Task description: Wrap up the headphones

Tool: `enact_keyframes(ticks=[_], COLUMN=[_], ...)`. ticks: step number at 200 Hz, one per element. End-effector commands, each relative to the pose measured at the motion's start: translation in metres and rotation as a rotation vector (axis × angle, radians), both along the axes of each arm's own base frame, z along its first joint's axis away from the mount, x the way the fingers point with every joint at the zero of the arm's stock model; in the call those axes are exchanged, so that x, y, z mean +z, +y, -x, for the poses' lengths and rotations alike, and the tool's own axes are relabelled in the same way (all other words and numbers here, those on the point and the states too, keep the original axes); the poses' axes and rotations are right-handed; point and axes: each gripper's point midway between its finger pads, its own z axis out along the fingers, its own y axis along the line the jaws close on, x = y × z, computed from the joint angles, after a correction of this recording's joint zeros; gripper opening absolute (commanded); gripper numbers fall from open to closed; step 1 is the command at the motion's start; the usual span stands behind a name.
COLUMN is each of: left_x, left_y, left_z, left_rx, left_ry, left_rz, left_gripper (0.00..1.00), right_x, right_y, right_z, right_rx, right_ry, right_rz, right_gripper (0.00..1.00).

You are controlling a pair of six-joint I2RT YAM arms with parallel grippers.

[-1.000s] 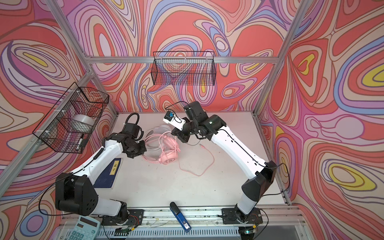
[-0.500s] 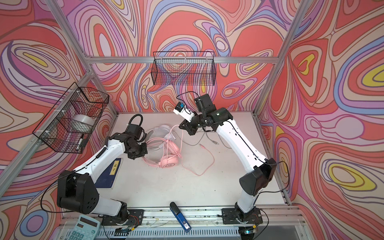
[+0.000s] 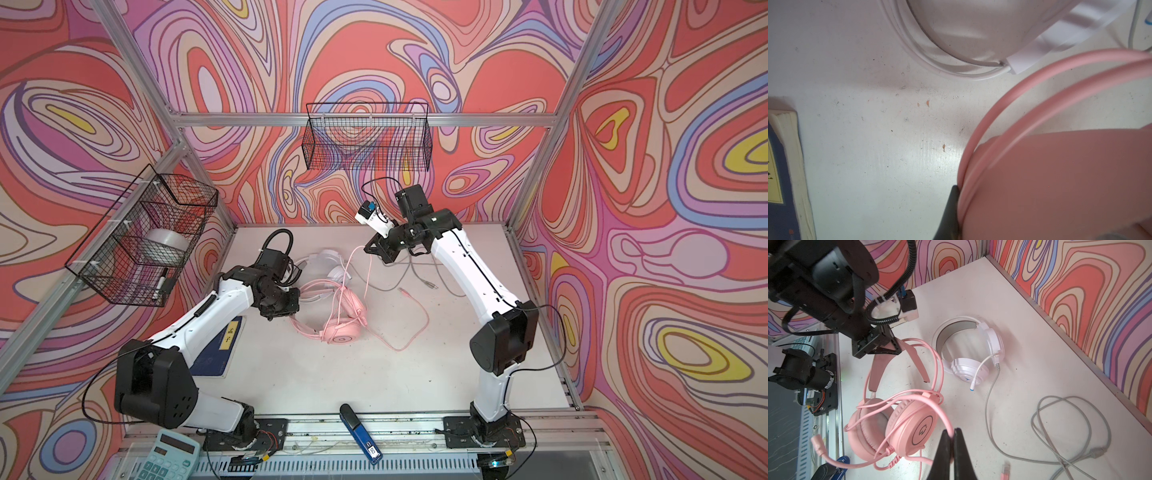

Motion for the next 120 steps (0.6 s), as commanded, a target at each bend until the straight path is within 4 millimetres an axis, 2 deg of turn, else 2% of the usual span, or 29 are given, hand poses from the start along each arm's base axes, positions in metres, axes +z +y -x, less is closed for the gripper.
enact_keyframes(ticks=[1,31,77,120], left_x=[0.018,0.024,0.026,0.035], left_y=[-0.017,-0.023,-0.026,-0.028], left_z=[0.000,0.002,0.007,0.010], left_rx=[-0.067,-0.093,-0.114,-0.123], left_ry=[-0.033,-0.053,-0.058,-0.083], left_rz=[0.082,0.117,0.134,0.157], left_gripper=[0.00,0.00,0.00,0.00], right_x=[0.003,-0.021,-0.065,-0.119], right_y=[-0.003,-0.006,0.001,-0.015], right_z=[-0.024,-0.051,-0.062,-0.066], right_rx=[-0.048,-0.122,-0.151,-0.252], right_ry=[0.003,0.102,0.232,0.316], right_rz=[-0.052,-0.035,-0.005,0.094], right_gripper=[0.00,0.00,0.00,0.00])
